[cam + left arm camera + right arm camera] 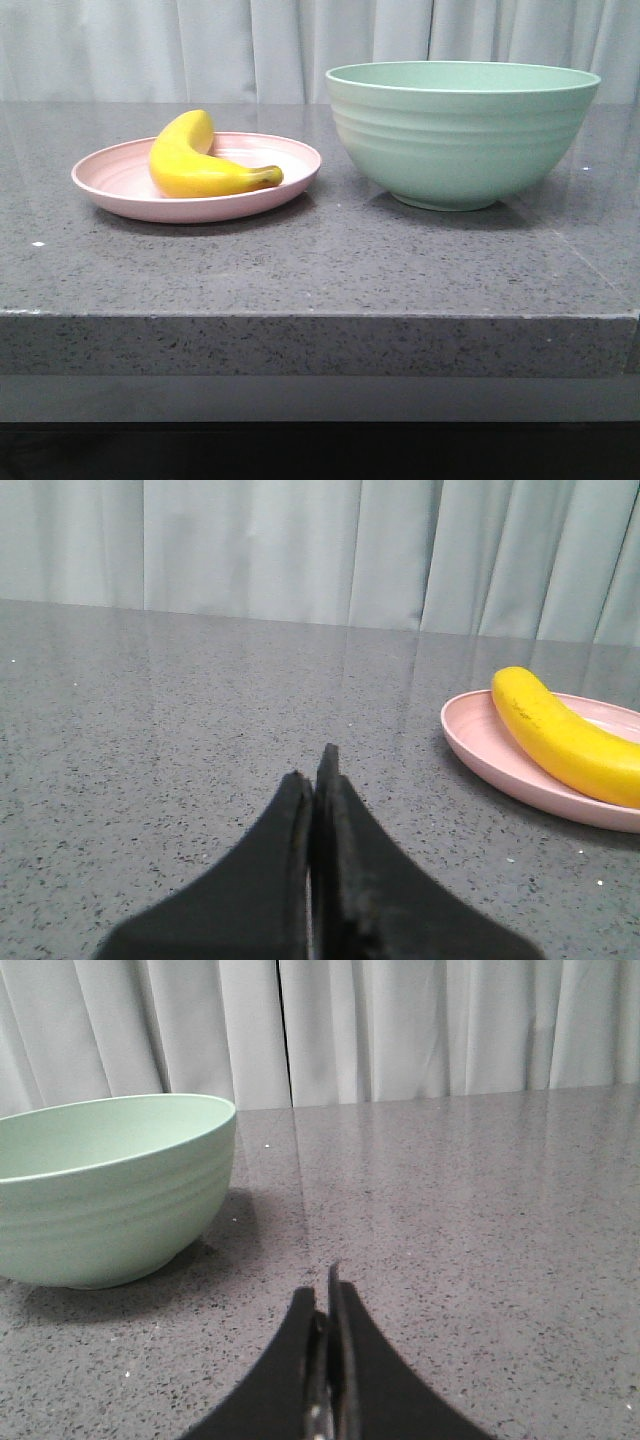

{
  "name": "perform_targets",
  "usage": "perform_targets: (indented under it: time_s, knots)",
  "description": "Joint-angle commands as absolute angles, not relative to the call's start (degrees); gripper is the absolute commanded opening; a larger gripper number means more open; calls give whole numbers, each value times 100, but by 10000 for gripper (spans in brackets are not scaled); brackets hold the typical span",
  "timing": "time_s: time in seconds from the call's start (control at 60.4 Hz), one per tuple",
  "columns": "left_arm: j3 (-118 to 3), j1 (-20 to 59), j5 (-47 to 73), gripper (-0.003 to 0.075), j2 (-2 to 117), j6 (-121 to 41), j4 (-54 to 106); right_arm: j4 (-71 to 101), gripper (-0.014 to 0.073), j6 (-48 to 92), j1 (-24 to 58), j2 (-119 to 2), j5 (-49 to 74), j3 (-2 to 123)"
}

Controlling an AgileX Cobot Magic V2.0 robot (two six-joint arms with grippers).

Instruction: Transfer banana from pink plate to green bowl

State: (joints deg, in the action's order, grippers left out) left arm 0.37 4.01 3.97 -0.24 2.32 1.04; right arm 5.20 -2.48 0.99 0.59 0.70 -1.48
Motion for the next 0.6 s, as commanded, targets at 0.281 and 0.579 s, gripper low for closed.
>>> perform_targets:
  time_s: [0.281, 0.579]
  knots:
    - [10, 438, -316, -20, -150, 277, 133, 528, -69, -191, 64, 194, -339, -142]
    - [-1182, 438, 89, -20, -78, 277, 133, 523, -69, -191, 64, 99, 545, 954]
